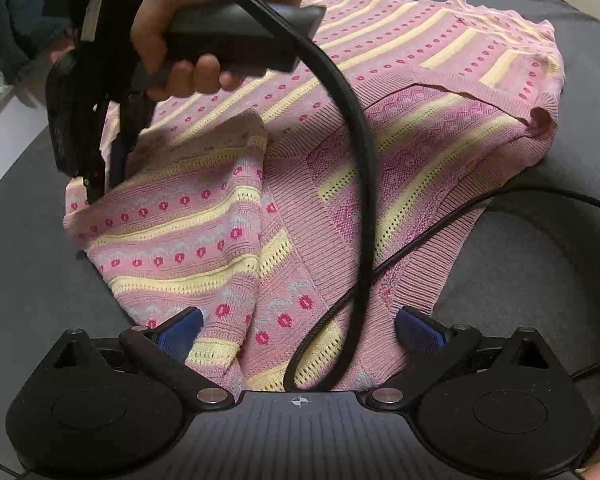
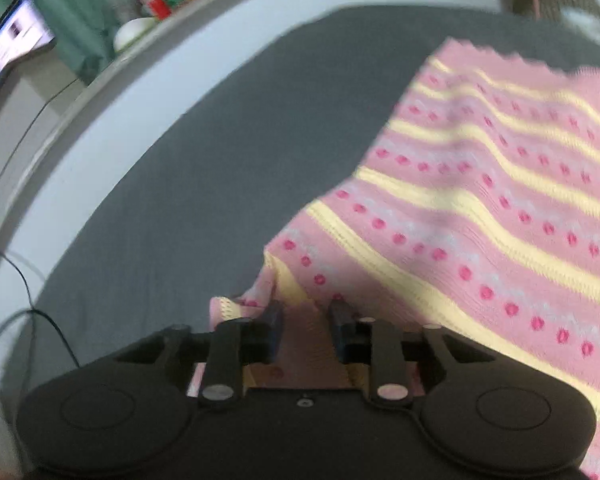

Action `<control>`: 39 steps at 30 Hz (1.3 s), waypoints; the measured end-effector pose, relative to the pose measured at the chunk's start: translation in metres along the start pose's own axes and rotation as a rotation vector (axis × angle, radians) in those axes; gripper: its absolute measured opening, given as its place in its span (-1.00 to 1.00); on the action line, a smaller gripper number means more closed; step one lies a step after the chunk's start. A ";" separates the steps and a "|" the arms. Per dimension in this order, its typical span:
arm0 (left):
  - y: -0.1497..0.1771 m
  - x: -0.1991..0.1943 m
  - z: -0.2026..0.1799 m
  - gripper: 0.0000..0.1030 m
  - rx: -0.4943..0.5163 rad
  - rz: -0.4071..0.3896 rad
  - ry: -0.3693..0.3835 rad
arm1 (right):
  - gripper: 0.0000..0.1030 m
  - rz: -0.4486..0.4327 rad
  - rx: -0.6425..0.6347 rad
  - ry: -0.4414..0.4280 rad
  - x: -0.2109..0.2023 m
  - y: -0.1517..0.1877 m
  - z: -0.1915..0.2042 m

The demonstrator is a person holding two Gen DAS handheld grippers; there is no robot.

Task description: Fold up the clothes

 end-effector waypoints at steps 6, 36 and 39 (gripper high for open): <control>0.000 -0.001 -0.001 1.00 0.011 -0.006 -0.009 | -0.93 -0.149 -0.116 0.134 -0.032 -0.005 0.009; 0.001 -0.003 0.003 1.00 0.031 -0.011 -0.021 | -0.91 -0.414 0.422 0.087 -0.127 0.105 -0.026; 0.002 -0.003 0.003 1.00 0.033 -0.013 -0.020 | -0.91 -0.381 0.399 0.173 -0.121 0.112 -0.032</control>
Point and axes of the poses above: each gripper's, at about its wrist camera, not at the fingertips, and x roughly the way its jaws point, z to its left, y to its underside, the point moved 8 cm from there along x, roughly the way its jaws point, and after that the axes turned 9 degrees about -y, right-handed, at the moved point
